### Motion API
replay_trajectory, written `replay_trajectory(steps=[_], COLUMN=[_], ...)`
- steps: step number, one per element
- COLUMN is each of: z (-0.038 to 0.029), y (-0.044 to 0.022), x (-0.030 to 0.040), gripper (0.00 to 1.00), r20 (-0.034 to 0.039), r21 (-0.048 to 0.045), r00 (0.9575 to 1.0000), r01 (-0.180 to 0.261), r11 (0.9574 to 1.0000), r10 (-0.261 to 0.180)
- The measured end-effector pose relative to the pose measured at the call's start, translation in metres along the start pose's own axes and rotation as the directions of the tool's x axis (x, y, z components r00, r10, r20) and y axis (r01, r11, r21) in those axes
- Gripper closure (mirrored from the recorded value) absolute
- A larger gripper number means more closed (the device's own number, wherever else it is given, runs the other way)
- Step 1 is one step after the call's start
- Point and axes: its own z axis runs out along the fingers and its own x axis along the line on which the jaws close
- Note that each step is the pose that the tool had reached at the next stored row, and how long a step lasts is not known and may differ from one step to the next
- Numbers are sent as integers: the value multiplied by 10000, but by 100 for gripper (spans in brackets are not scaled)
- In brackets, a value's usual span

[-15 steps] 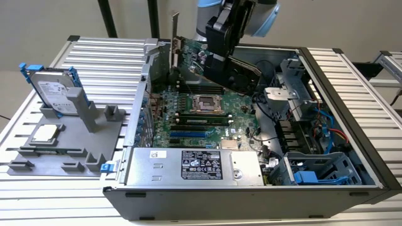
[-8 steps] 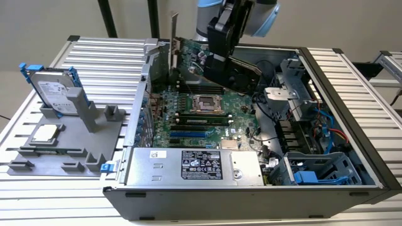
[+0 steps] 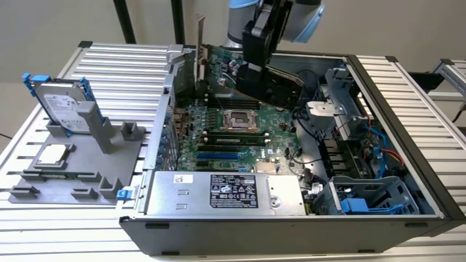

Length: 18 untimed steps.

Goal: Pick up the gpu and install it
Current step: 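Insert the gpu into the slot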

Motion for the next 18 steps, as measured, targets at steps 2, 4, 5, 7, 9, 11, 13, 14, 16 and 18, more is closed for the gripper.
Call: replay_trajectory(steps=[2,4,5,7,9,11,13,14,16,18], z=[0,0,0,0,0,0,0,0,0,0], y=[0,0,0,0,0,0,0,0,0,0], x=[0,0,0,0,0,0,0,0,0,0], gripper=[100,100,100,100,100,100,100,100,100,100], r20=[-5,-11,-14,-20,-26,-31,-37,-40,-45,-52], r21=[3,6,7,10,13,15,18,19,21,24], r00=[9999,9998,9997,9994,9990,9984,9978,9975,9968,9959], r01=[102,205,253,353,457,557,660,703,801,909], r11=[9999,9998,9997,9994,9990,9984,9978,9975,9968,9959], r10=[-102,-205,-253,-353,-457,-557,-660,-703,-801,-908])
